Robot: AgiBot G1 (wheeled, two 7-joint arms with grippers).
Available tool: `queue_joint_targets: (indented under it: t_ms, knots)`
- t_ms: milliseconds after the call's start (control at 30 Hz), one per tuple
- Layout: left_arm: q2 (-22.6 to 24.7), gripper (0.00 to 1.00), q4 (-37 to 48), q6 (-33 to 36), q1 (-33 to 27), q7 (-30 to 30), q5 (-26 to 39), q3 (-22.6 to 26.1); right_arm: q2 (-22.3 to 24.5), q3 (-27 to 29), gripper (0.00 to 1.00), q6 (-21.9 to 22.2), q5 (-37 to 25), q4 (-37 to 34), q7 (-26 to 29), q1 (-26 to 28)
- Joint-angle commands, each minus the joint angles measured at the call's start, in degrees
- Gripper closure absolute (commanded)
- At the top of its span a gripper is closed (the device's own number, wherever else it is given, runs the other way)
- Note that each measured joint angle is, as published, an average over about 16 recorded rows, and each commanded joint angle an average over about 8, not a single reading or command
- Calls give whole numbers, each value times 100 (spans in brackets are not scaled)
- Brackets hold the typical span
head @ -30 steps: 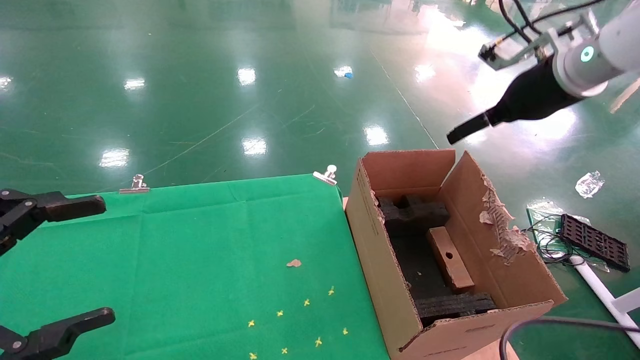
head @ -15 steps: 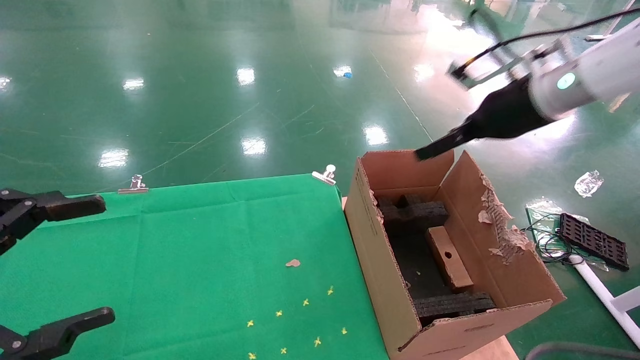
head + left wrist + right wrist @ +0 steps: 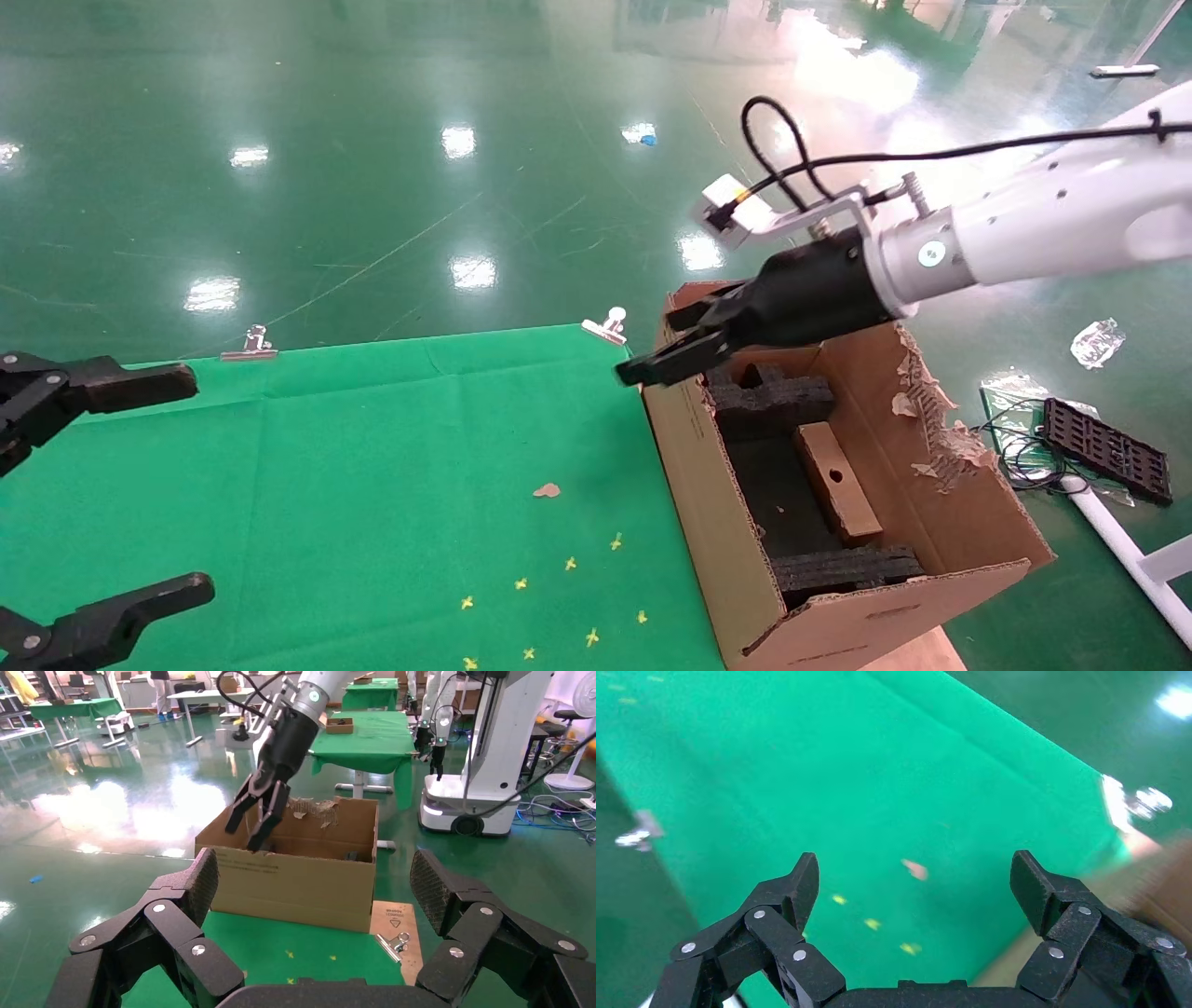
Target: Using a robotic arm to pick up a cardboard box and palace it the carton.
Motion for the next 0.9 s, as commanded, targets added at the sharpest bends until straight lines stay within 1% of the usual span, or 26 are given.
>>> queue_joint_targets:
  t_ms: [33, 900]
  knots:
    - [0, 0, 0, 0, 0, 0, 0, 1, 32, 264, 0, -49, 106, 148, -132, -218]
    - [-3, 0, 0, -3, -2, 4, -6, 8, 475, 3902, 0, -722, 1562, 2190, -1946, -3225]
